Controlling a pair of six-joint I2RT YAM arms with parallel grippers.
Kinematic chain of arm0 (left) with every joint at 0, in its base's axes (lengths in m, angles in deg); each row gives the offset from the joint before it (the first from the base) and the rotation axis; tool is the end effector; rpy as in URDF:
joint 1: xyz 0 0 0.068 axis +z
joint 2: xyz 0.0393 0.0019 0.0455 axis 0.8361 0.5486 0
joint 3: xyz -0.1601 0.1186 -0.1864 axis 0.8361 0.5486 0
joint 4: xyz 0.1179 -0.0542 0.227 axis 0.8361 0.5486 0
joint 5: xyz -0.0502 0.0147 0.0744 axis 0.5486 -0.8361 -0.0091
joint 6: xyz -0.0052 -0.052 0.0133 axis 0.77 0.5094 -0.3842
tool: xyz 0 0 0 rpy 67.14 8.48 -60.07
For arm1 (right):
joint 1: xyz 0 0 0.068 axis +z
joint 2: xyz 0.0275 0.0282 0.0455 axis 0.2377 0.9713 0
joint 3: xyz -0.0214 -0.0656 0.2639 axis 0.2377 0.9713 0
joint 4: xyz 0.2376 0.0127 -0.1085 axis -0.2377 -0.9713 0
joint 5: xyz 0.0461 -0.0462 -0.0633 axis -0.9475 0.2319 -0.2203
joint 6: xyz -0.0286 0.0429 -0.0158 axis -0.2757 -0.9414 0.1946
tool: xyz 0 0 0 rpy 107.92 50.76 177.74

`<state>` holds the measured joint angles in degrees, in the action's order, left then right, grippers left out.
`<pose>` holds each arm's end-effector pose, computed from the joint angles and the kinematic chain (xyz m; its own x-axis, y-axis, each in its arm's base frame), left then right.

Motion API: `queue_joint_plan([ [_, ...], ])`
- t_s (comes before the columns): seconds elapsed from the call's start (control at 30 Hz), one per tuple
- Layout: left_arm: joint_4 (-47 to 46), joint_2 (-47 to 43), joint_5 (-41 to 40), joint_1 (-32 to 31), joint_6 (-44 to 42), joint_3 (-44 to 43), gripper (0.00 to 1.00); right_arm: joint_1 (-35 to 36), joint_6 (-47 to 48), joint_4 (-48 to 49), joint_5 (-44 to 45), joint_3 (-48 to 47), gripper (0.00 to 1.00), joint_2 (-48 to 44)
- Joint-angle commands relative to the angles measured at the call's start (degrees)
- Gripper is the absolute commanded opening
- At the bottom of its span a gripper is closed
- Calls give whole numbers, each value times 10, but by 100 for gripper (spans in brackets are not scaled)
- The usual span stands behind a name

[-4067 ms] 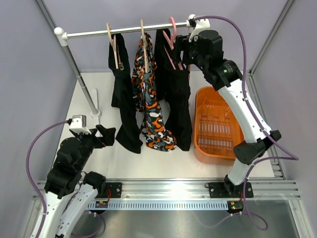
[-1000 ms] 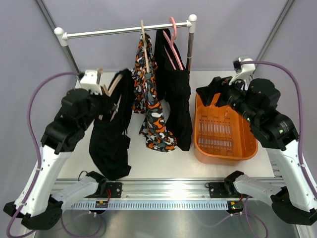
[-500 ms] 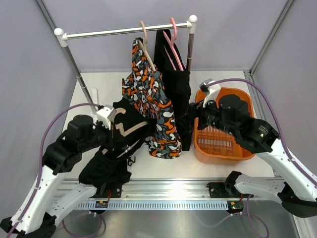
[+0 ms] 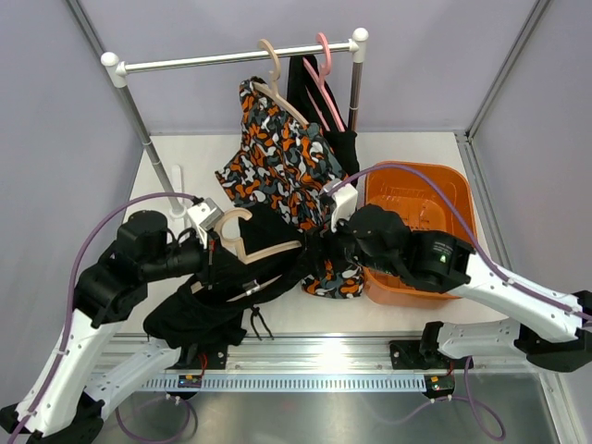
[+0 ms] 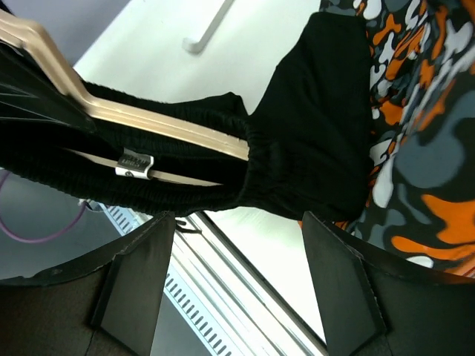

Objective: Remove the shorts from the hanger

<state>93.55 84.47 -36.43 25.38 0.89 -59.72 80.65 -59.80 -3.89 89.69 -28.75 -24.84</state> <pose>0.0784 -0.0692 0.3914 -0.5434 0.1651 -0.8231 0.7516 0.5323 -0.3895 0.0940 0.2029 0.4192 -0.4641 -0.2071 -0.8612 -0.7172 0.6584 0.2282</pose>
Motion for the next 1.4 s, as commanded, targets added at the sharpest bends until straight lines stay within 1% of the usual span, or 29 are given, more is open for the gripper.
queue_joint_plan([
  [0.0,-65,6,27,-3,10,-42,0,16,-27,-3,54,-12,76,14],
  [0.17,-72,15,29,-3,13,-61,0,24,-45,0,80,-15,75,40],
  [0.3,-73,16,34,-3,15,-69,0,25,-56,-6,130,-33,75,61],
  [0.37,-71,14,34,-3,14,-72,0,25,-58,-9,144,-42,72,74],
  [0.4,-70,12,33,-3,13,-73,0,24,-64,-13,165,-44,70,78],
  [0.43,-68,12,33,-3,13,-75,0,25,-67,-17,178,-48,62,81],
  [0.47,-64,11,32,-3,11,-77,0,24,-71,-18,202,-48,58,81],
  [0.53,-60,11,30,-3,10,-78,0,25,-79,-14,215,-48,49,74],
  [0.57,-58,11,30,-4,8,-77,0,25,-79,-10,225,-49,35,71],
  [0.63,-53,8,29,-3,6,-76,0,25,-78,-10,239,-56,21,59],
  [0.67,-49,5,28,-3,4,-76,0,24,-78,-13,267,-60,11,56],
  [0.73,-46,2,26,-3,2,-76,0,23,-79,-40,308,-82,4,50],
  [0.77,-44,-6,25,-3,1,-75,0,21,-81,-67,348,-91,0,49],
  [0.83,-43,-13,25,-3,-2,-76,0,-3,-79,-86,366,-120,0,48],
  [0.9,-43,-24,29,-3,-4,-78,0,-28,-59,-91,356,-134,0,49],
  [1.07,-43,-46,45,-3,-10,-86,0,-111,-29,-82,330,-130,0,47],
  [1.17,-43,-63,52,-3,-12,-94,0,-143,-18,-66,310,-119,0,43],
  [1.37,-88,-103,92,-3,1,-97,0,-157,-11,-44,270,-102,0,50],
])
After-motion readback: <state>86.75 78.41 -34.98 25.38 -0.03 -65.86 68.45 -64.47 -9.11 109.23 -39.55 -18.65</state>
